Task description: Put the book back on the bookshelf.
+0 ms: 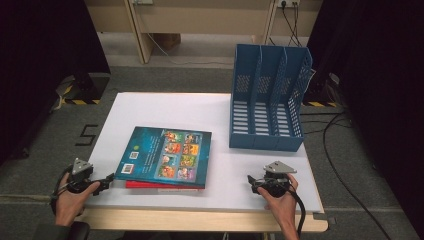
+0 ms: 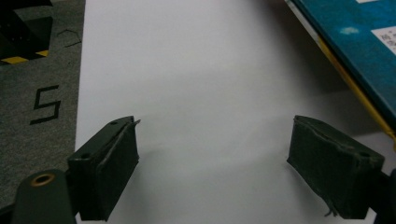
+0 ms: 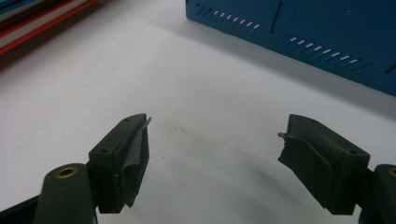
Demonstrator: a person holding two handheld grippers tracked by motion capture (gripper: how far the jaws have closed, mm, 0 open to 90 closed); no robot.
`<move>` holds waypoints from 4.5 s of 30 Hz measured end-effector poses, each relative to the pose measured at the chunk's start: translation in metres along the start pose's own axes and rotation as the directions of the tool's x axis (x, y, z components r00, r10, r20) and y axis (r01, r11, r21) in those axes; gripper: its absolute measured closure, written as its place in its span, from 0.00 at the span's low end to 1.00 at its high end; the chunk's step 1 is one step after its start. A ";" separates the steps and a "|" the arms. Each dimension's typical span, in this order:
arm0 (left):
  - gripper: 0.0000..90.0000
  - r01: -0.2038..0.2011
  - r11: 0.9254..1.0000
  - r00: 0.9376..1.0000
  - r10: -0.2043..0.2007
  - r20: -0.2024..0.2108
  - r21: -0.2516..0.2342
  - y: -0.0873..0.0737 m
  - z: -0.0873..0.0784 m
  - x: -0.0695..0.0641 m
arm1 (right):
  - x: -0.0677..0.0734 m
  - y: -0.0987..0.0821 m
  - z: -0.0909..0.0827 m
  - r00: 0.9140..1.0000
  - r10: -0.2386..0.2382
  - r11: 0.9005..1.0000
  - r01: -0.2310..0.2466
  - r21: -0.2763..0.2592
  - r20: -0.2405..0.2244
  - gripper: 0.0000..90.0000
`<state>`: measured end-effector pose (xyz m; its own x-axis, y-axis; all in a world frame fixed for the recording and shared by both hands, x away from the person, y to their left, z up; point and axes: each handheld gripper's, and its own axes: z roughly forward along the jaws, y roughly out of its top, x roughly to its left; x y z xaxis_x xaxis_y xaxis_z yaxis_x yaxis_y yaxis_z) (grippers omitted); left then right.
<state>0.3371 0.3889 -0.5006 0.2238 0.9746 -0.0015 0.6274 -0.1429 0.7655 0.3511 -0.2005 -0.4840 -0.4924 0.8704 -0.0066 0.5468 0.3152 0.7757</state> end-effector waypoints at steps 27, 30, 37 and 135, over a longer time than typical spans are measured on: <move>0.27 -0.061 0.998 0.998 0.061 -0.004 -0.032 0.018 -0.015 -0.021 | 0.036 0.017 0.007 0.978 0.062 0.994 -0.079 -0.080 -0.197 0.27; 0.29 -0.107 0.994 0.994 0.107 -0.013 -0.026 0.019 -0.017 -0.029 | 0.040 0.019 0.009 0.978 0.054 0.994 -0.071 -0.077 -0.203 0.27; 0.25 -0.161 0.987 0.986 0.162 0.035 -0.030 0.022 -0.021 -0.051 | 0.045 0.021 0.014 0.970 0.069 0.994 -0.087 -0.070 -0.231 0.28; 0.19 -0.008 0.992 0.998 0.017 0.067 -0.125 0.036 0.004 -0.032 | 0.049 0.219 -0.051 0.955 -0.019 0.843 -0.145 -0.517 -0.297 0.89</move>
<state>0.3558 0.3515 -0.4754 0.2836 0.9584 -0.0317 0.5275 -0.1284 0.8398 0.4121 -0.1078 -0.2825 -0.6814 0.7127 0.1667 0.1819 -0.0557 0.9817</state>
